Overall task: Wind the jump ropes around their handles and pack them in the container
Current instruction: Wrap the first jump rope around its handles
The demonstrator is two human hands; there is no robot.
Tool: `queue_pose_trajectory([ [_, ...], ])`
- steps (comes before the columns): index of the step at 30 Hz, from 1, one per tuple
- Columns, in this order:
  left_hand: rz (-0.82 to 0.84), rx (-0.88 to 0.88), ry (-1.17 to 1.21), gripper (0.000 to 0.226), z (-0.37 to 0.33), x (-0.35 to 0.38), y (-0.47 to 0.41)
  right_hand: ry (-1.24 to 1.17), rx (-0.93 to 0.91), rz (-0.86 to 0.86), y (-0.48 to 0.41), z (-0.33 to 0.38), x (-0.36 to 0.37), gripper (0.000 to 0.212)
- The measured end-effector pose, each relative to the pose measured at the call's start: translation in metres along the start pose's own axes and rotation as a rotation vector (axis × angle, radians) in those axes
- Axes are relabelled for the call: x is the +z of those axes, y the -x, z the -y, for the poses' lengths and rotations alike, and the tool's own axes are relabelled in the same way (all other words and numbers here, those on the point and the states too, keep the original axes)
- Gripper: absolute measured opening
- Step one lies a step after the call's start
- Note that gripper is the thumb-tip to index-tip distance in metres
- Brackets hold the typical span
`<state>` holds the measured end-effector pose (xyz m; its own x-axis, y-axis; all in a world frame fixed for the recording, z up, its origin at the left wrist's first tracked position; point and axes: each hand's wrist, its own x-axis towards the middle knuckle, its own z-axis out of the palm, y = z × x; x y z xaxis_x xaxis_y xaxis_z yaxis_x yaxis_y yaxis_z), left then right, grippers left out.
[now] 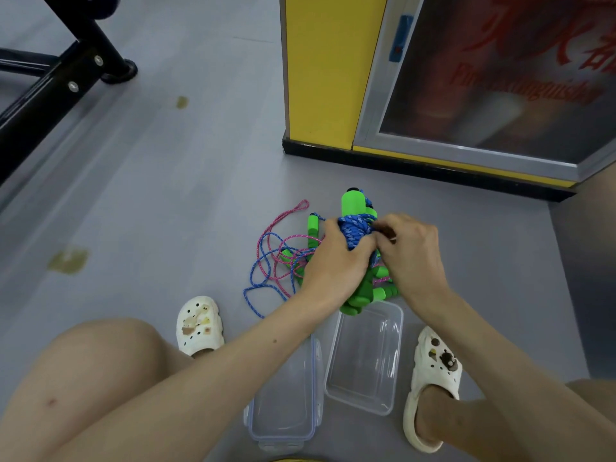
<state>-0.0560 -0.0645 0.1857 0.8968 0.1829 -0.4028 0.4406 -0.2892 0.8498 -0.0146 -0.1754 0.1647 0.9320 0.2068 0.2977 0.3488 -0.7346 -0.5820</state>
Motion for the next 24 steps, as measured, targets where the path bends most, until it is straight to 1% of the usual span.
queue_pose_trajectory([
  [1, 0.004, 0.004, -0.002, 0.037, 0.001, -0.001, 0.0, -0.019, 0.02, 0.021, -0.002, -0.001, 0.0, 0.005],
  [3, 0.016, 0.008, -0.014, 0.037, 0.005, -0.001, -0.001, -0.004, -0.02, 0.072, -0.001, -0.003, 0.001, 0.002],
  [5, 0.027, 0.012, -0.037, 0.036, 0.007, -0.001, -0.001, 0.013, -0.082, 0.109, 0.0, -0.006, 0.003, 0.003],
  [8, 0.044, 0.021, -0.036, 0.041, 0.006, -0.002, -0.002, 0.04, -0.101, 0.136, 0.003, -0.006, 0.002, 0.004],
  [10, 0.037, 0.004, -0.008, 0.046, 0.005, -0.002, -0.005, 0.063, -0.121, 0.107, 0.006, -0.004, 0.002, 0.004],
  [13, 0.027, -0.036, 0.081, 0.044, 0.003, -0.001, -0.006, 0.074, -0.135, 0.041, 0.01, 0.004, 0.002, 0.014],
  [16, 0.018, -0.056, 0.15, 0.043, -0.001, 0.002, -0.004, 0.071, -0.129, -0.016, 0.009, 0.008, -0.001, 0.018],
  [21, -0.009, -0.065, 0.213, 0.043, -0.004, 0.005, -0.004, 0.034, -0.139, -0.042, 0.007, 0.01, -0.001, 0.02],
  [24, -0.014, -0.067, 0.251, 0.042, -0.006, 0.006, -0.003, 0.036, -0.125, -0.069, 0.008, 0.01, -0.001, 0.032],
])
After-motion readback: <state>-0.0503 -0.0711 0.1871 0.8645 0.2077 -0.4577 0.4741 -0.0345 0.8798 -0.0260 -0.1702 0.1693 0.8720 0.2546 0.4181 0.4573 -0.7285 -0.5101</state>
